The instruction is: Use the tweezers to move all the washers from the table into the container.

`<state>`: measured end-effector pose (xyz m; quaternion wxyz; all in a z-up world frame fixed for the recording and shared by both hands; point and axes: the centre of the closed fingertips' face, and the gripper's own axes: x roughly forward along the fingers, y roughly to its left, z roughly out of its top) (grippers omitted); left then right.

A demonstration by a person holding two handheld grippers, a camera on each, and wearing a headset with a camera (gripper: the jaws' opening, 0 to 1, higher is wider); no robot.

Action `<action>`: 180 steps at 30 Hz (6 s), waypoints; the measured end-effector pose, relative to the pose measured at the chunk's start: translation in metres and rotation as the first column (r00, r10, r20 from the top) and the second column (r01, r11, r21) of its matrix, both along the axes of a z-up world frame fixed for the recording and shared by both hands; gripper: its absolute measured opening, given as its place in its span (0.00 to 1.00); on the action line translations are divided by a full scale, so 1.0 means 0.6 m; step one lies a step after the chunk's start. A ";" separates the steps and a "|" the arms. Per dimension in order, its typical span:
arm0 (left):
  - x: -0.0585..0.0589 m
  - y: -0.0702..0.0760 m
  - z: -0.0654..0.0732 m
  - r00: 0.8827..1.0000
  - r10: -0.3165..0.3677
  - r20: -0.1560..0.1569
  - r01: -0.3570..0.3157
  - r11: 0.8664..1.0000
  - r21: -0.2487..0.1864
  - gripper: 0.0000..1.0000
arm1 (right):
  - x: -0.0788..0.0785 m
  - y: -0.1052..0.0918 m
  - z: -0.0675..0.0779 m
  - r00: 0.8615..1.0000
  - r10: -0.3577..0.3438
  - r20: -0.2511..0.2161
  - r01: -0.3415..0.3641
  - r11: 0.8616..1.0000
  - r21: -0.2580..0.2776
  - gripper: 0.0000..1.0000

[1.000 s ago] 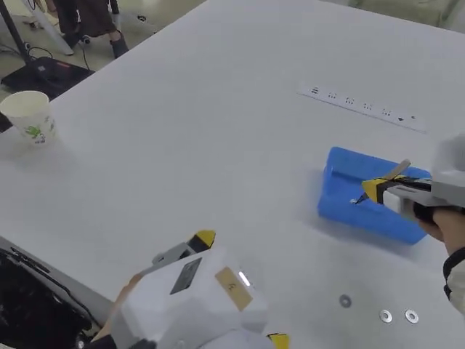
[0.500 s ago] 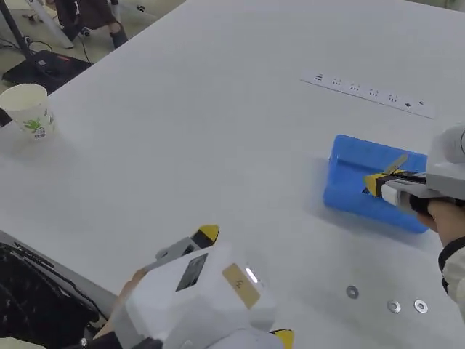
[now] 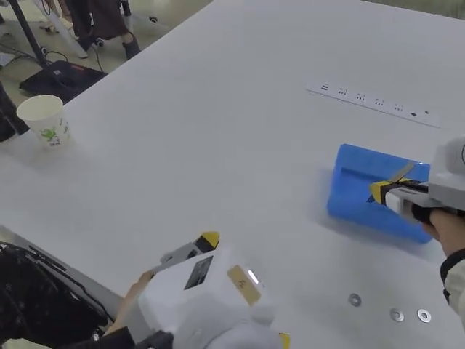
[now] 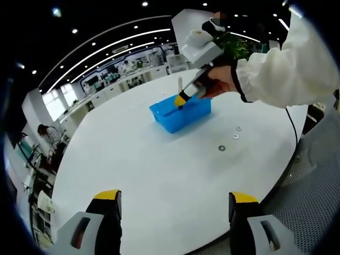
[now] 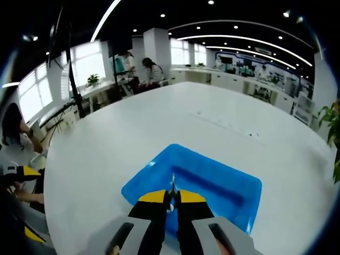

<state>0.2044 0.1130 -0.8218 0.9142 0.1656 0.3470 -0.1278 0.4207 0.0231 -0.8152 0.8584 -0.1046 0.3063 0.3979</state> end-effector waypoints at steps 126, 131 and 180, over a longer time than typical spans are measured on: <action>0.007 0.010 0.017 0.998 0.048 0.038 -0.047 0.999 -0.027 0.81 | -0.219 -0.048 -0.037 0.995 0.071 -0.063 -0.072 0.997 -0.012 0.01; 0.006 0.007 0.018 0.998 0.039 0.041 -0.038 0.999 -0.024 0.81 | -0.214 -0.054 -0.036 0.996 0.040 -0.084 -0.040 0.999 0.004 0.01; -0.005 -0.017 -0.003 0.998 -0.054 -0.022 0.054 0.999 -0.010 0.81 | -0.061 -0.039 0.112 0.995 -0.011 0.095 0.004 0.997 0.074 0.01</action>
